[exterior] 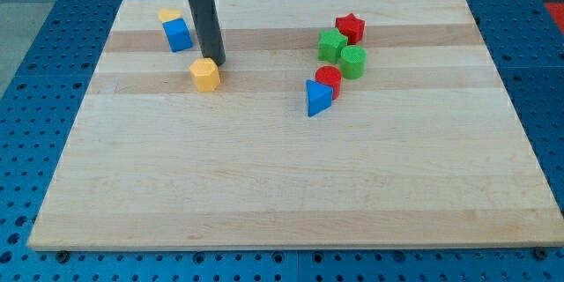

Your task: Move yellow hexagon to the left of the blue cube

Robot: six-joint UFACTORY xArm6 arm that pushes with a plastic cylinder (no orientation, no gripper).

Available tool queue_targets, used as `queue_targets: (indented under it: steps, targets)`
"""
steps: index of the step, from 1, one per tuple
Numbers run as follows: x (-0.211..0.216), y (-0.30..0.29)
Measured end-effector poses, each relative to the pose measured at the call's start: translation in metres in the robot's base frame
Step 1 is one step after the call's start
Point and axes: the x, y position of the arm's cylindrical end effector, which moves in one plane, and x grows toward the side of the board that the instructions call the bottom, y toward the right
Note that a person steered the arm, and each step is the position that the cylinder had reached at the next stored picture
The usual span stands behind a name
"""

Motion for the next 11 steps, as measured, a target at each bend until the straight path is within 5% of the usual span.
queue_targets:
  steps: [1,3,6,9,11]
  targets:
    - [0.052,-0.005]
    - [0.053,-0.013]
    - [0.127,-0.014]
    - [0.034,-0.069]
    - [0.033,-0.094]
